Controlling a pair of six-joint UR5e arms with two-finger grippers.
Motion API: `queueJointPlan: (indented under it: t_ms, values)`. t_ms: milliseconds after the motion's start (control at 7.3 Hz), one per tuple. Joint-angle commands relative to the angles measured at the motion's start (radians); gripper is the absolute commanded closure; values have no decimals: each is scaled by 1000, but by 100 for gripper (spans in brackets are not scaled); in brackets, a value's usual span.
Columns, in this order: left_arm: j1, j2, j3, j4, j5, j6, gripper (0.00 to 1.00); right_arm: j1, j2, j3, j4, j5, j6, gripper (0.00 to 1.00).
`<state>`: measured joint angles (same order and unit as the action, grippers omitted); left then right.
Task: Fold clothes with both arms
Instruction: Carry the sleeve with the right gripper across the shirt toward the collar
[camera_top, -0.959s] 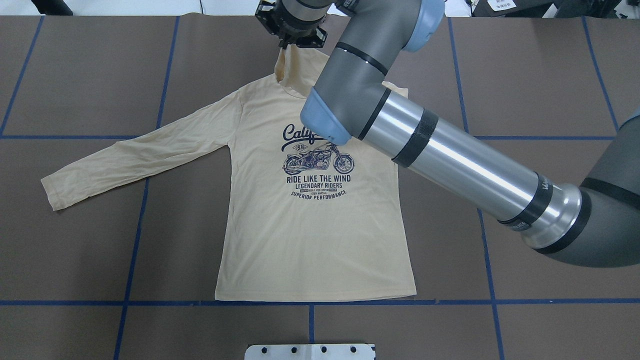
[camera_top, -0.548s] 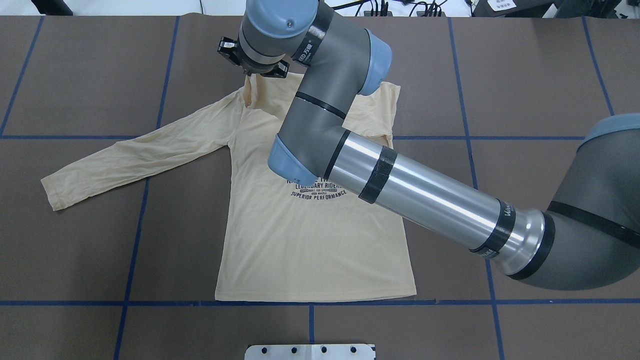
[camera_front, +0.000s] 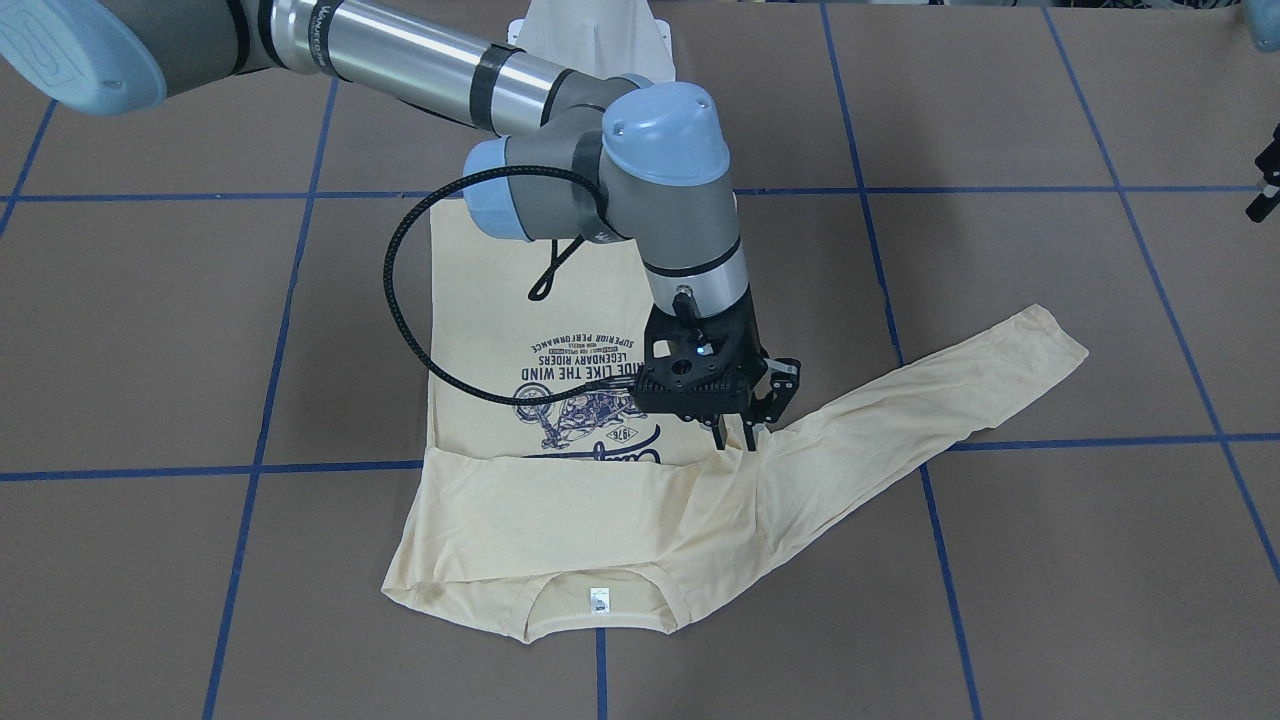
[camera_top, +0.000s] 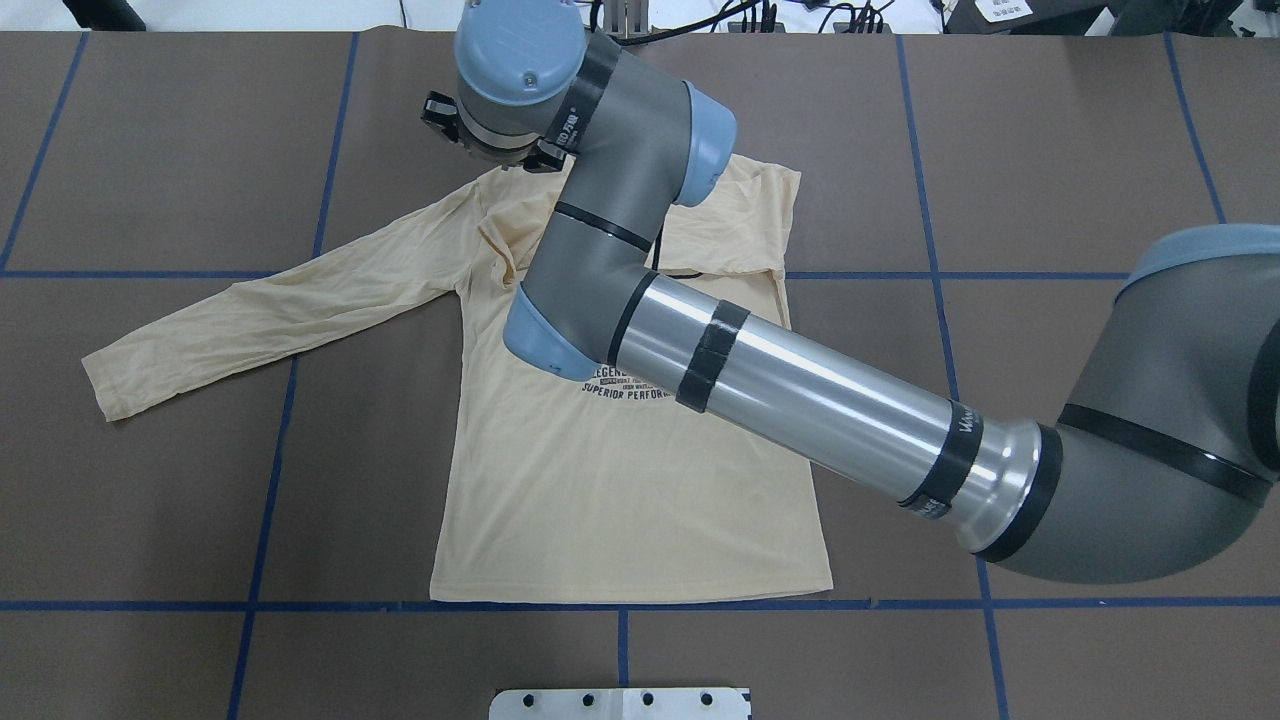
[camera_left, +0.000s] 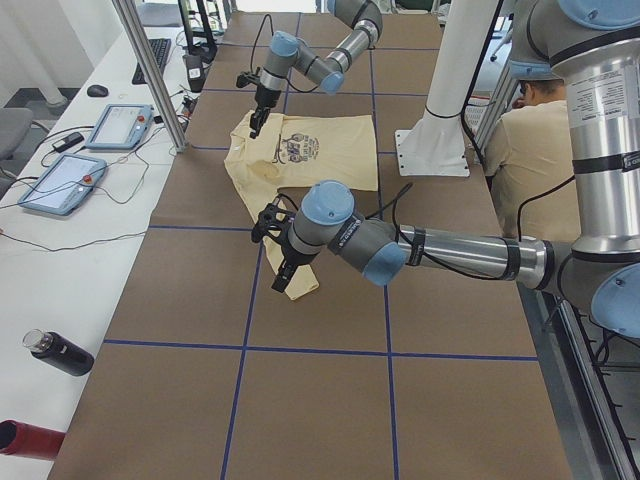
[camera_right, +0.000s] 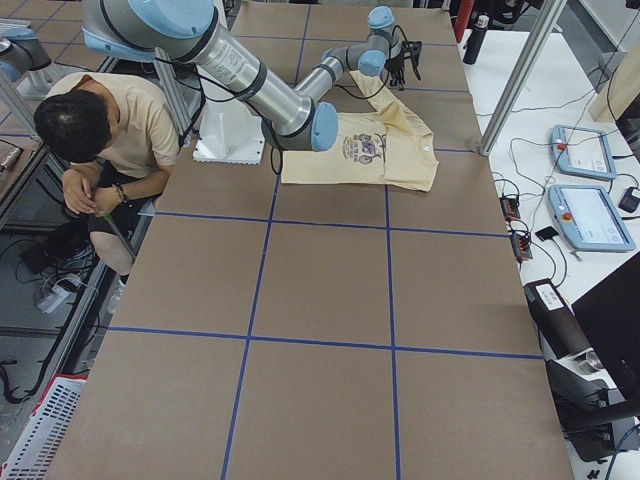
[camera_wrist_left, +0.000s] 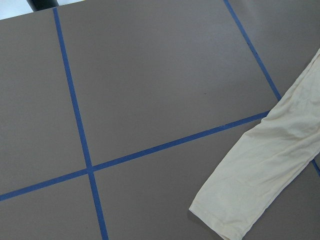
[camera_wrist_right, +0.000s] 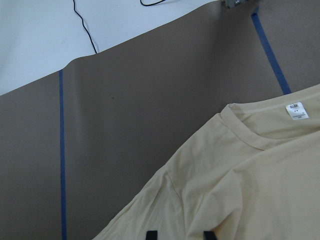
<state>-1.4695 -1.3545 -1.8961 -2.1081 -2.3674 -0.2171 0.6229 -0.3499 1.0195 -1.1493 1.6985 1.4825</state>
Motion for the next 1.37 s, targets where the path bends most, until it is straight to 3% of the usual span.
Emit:
queueJointPlan:
  t_ms: [0,274,411,685,959,1233]
  values:
    - [0,0,5,-1,-3,4,0,-11,66,-76,34,-33,77,1]
    - [52,-24,37,-18,-15,-13,0,-6,65,-49,28,-17,175,1]
    - [90,-29,41,-54,-30,-137,0,12,4,65,-45,60,202,1]
    - [201,-29,163,-250,-26,-206,0,98,-253,349,-80,295,191,1]
    - [266,-130,325,-303,-24,-291,0,106,-387,477,-79,302,183,1]
    - [349,-182,391,-323,109,-360,3,106,-437,522,-14,291,180,1]
